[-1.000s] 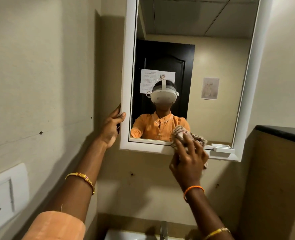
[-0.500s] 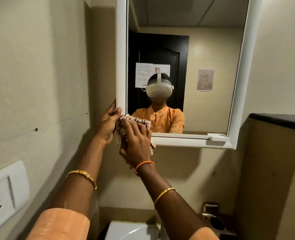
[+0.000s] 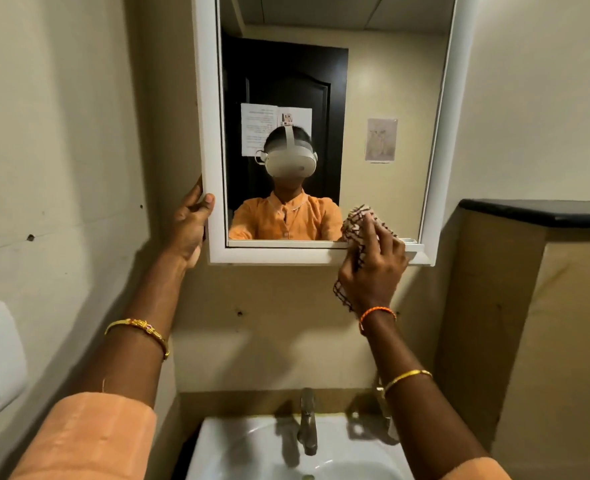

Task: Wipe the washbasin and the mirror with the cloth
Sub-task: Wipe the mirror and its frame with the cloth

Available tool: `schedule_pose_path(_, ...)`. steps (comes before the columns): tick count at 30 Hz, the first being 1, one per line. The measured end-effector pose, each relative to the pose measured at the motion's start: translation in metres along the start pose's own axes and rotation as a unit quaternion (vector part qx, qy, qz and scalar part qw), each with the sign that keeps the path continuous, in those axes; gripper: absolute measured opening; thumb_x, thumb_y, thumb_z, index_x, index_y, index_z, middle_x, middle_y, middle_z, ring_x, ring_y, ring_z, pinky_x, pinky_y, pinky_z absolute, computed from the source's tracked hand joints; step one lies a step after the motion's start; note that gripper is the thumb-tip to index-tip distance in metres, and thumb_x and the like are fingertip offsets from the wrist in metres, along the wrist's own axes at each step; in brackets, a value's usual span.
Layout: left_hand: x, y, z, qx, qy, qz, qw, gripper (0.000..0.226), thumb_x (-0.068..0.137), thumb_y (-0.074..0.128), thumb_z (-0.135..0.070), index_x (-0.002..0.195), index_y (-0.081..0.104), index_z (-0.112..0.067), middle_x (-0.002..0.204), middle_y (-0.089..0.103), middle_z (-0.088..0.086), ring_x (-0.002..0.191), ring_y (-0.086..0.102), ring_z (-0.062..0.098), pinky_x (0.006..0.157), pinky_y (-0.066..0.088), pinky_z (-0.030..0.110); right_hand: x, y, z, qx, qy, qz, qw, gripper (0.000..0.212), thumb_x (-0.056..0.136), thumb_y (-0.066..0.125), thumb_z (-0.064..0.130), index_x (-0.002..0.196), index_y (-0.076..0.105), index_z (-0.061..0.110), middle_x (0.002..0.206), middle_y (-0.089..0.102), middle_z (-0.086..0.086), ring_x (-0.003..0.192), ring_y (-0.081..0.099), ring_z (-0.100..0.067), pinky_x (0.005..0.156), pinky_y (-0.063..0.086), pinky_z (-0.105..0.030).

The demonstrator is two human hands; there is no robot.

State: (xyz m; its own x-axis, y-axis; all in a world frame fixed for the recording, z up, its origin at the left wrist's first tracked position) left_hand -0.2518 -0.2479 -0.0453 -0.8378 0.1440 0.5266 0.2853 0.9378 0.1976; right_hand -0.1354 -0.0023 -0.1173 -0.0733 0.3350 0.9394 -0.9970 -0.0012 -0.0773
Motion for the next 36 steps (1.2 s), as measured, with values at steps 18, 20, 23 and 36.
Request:
schedule_pose_path(18, 0.001, 0.001, 0.001, -0.008, 0.017, -0.026, 0.999, 0.048, 0.096, 0.048, -0.012, 0.143, 0.038, -0.014, 0.144, 0.046, 0.003, 0.129, 0.044, 0.014, 0.114, 0.032, 0.036, 0.075, 0.042, 0.096, -0.043, -0.094, -0.046, 0.994, 0.051, 0.081, 0.061, 0.022, 0.131, 0.055, 0.015, 0.13, 0.058, -0.012, 0.113, 0.044, -0.031, 0.086, 0.037, -0.043)
schedule_pose_path(20, 0.001, 0.0, 0.003, -0.009, 0.018, -0.027, 0.999, 0.047, 0.096, 0.048, -0.012, 0.142, 0.04, -0.014, 0.143, 0.048, 0.003, 0.128, 0.046, 0.015, 0.114, 0.033, 0.038, 0.09, 0.024, 0.058, -0.07, 0.018, -0.083, 0.994, 0.049, 0.085, 0.059, 0.026, 0.132, 0.053, 0.015, 0.13, 0.057, -0.013, 0.112, 0.048, -0.035, 0.088, 0.039, -0.048)
schedule_pose_path(23, 0.001, 0.003, 0.005, -0.017, 0.025, -0.028, 0.999, 0.046, 0.096, 0.047, -0.012, 0.142, 0.039, -0.013, 0.14, 0.049, 0.002, 0.116, 0.053, 0.009, 0.109, 0.039, 0.033, 0.107, -0.005, 0.013, -0.054, 0.201, -0.114, 0.971, 0.051, 0.089, 0.05, 0.029, 0.138, 0.045, 0.016, 0.135, 0.051, -0.014, 0.116, 0.049, -0.04, 0.094, 0.037, -0.052)
schedule_pose_path(36, -0.001, 0.009, 0.007, -0.034, 0.041, -0.024, 0.998, 0.045, 0.098, 0.043, -0.01, 0.143, 0.038, -0.013, 0.131, 0.049, -0.007, 0.097, 0.056, -0.008, 0.076, 0.048, 0.002, 0.076, 0.01, 0.049, -0.027, 0.335, -0.073, 0.939, 0.061, 0.087, 0.028, 0.034, 0.141, 0.037, 0.005, 0.139, 0.041, -0.022, 0.119, 0.042, -0.042, 0.101, 0.035, -0.051)
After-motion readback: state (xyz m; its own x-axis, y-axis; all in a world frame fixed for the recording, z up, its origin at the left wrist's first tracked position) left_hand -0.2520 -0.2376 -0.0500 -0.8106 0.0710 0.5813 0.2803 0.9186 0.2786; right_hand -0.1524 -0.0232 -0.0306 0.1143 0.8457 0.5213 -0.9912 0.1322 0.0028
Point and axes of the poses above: each hand's wrist, its own x-axis towards the middle knuckle, its own y-axis out of the palm, z = x × y, the point moved 1 cm from there along x, towards the middle knuckle
